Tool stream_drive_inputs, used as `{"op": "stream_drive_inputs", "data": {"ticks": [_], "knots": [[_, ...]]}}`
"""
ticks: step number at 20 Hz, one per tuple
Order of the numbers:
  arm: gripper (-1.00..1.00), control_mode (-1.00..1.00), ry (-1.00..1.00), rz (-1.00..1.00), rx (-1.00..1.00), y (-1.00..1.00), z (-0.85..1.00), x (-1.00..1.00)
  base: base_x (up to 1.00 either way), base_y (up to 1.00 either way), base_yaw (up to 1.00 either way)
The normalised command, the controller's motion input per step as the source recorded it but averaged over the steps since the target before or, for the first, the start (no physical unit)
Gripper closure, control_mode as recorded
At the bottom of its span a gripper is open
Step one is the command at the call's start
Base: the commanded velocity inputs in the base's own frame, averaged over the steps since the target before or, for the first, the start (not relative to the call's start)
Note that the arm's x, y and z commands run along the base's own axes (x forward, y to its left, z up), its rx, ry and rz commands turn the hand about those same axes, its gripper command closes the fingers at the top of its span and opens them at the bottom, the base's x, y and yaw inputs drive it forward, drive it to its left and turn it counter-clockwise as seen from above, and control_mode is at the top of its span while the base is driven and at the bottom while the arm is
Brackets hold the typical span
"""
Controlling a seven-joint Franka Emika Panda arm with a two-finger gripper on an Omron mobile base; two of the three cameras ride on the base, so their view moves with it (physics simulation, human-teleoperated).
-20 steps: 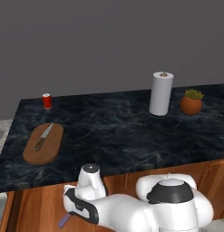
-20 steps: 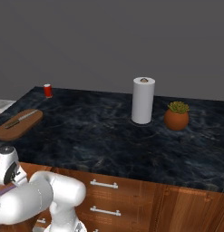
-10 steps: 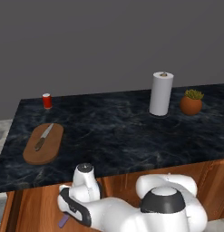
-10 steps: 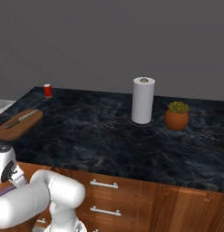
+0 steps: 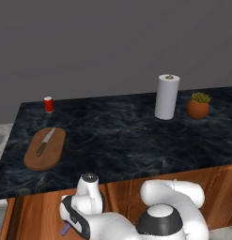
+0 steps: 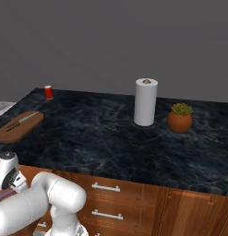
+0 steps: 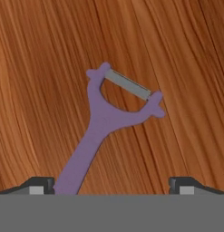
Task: Open the drawer on the left and place the cutting tools on the cutting board.
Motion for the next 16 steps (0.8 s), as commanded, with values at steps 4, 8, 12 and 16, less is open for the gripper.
{"op": "stream_drive_inputs", "data": {"ticks": [4,8,12,16], "knots": [[-1.00,-1.00,0.00,0.00,0.00,0.05,0.00,0.00,0.00,0.00,0.00],[-1.00,-1.00,0.00,0.00,0.00,0.16,-0.01,0.05,0.00,0.00,0.00],[-1.00,-1.00,0.00,0.00,0.00,0.21,-0.09,0.08,0.00,0.00,0.00],[-1.00,-1.00,0.00,0.00,0.00,0.21,-0.09,0.13,0.00,0.00,0.00]]}}
